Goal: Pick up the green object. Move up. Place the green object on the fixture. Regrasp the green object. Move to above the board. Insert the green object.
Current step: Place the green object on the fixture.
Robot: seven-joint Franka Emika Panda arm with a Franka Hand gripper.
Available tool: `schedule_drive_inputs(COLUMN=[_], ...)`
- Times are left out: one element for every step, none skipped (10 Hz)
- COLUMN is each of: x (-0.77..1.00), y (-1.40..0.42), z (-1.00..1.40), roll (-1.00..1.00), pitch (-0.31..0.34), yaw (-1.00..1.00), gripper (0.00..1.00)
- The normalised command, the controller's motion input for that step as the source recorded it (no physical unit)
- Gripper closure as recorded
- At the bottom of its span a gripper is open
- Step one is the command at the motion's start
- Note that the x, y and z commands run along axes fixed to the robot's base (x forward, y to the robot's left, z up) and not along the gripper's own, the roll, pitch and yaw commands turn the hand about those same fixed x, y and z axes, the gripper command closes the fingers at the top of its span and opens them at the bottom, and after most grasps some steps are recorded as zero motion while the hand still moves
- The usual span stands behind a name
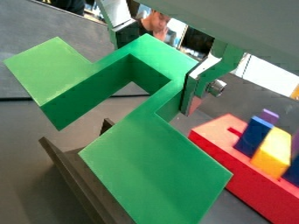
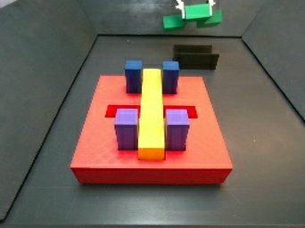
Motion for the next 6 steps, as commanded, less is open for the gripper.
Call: schedule_drive_inputs(x=[0.19,0.16,0.22,0.26,0.29,0.32], y=[-0.31,-0.29,-0.19,-0.02,0.0,0.0], z=[-0.26,-0.23,-0.15,-0.06,-0.06,-0.03], roll=[-0.29,-0.32,-0.57,-0.89,-0.93,-0.71], pitch=[0.031,0.009,0.0,0.0,0.0,0.0], yaw=[0.0,0.0,0.0,-0.06,-0.08,-0.1], gripper=[1.0,1.0,1.0,1.0,1.0,1.0])
